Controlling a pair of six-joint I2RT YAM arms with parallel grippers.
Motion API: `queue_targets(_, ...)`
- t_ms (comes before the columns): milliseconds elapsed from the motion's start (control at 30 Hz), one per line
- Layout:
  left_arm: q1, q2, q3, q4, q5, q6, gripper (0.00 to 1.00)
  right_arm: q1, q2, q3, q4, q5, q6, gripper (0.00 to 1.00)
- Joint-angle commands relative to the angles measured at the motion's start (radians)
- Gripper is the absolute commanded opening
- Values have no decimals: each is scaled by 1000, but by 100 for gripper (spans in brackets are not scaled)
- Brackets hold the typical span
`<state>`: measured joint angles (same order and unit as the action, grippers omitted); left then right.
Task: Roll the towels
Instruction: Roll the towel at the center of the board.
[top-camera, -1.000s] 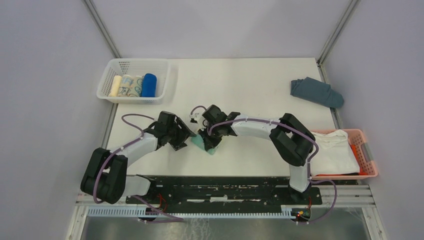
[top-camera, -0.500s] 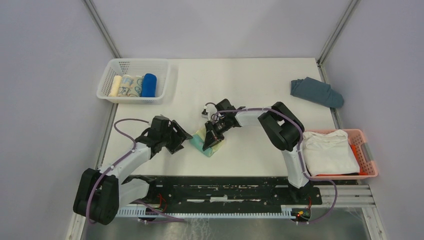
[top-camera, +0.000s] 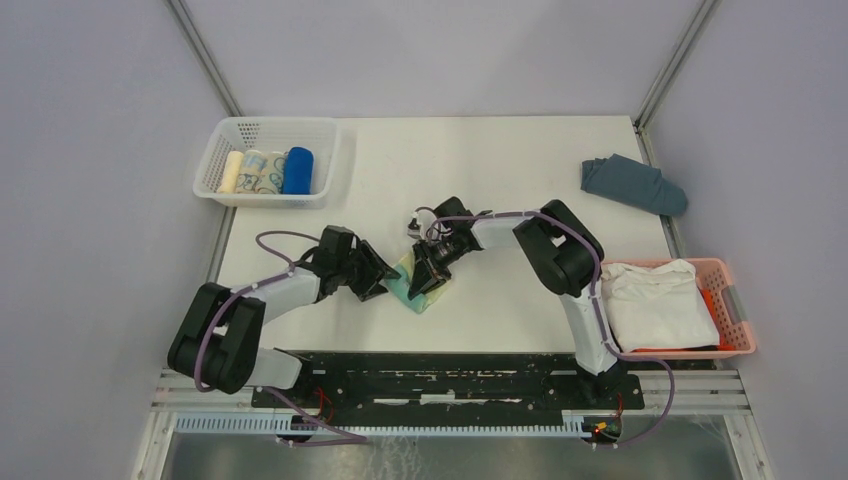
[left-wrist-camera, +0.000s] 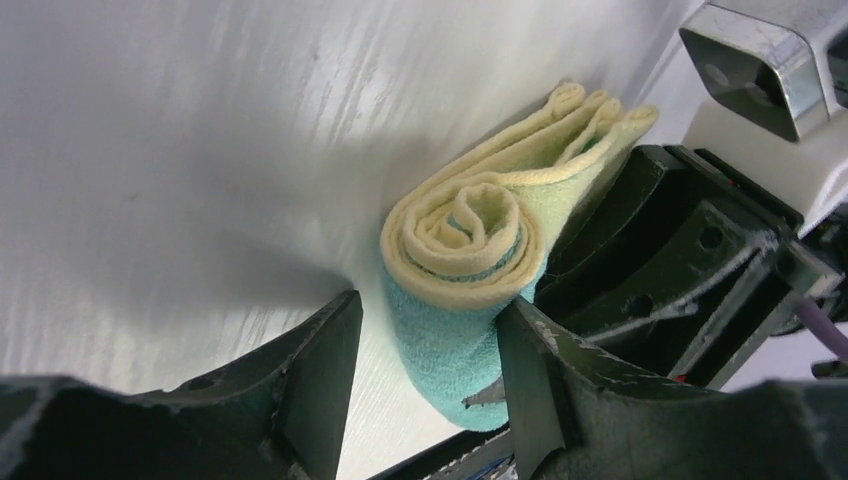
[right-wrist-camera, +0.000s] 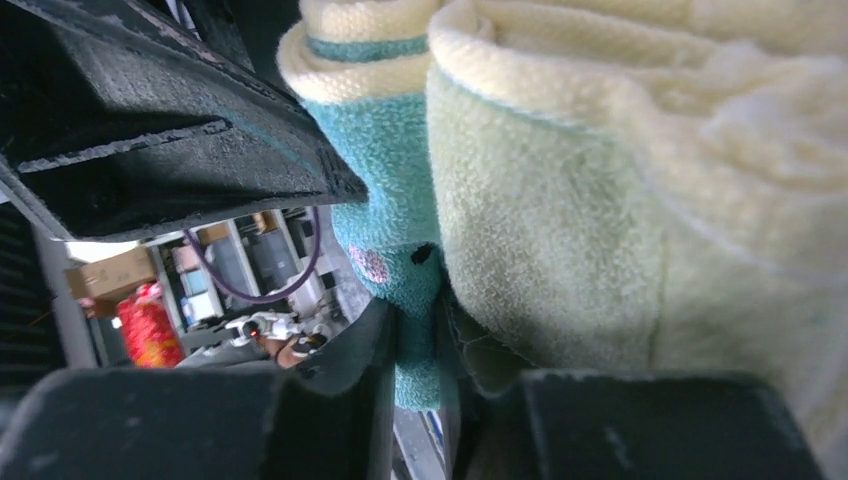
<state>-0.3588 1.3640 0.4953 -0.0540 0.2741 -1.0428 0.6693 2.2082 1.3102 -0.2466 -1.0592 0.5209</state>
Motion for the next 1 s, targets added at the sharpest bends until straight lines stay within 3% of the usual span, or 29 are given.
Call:
queue_targets(0, -11, 86, 18, -35, -47, -8, 60, 8, -92, 16, -83, 216, -123, 28)
queue_targets(133, -11, 122, 24, -83, -73, -5, 58, 26, -223, 5, -153, 390, -197, 39)
queue_targets(333, -12, 150, 40, -108, -89, 1, 58, 139, -419, -12, -233, 784, -318, 52)
queue_targets(533, -15, 170, 58, -122, -95, 1, 58, 342, -499, -41, -205, 1173, -419, 55)
queue_targets(700, -18, 179, 62, -127, -96, 3, 58, 456, -476, -51, -160, 1324, -443, 54)
queue_targets(967, -19, 185, 62, -130, -92, 2, 58, 520, -378, -68, -108, 1439, -462, 52)
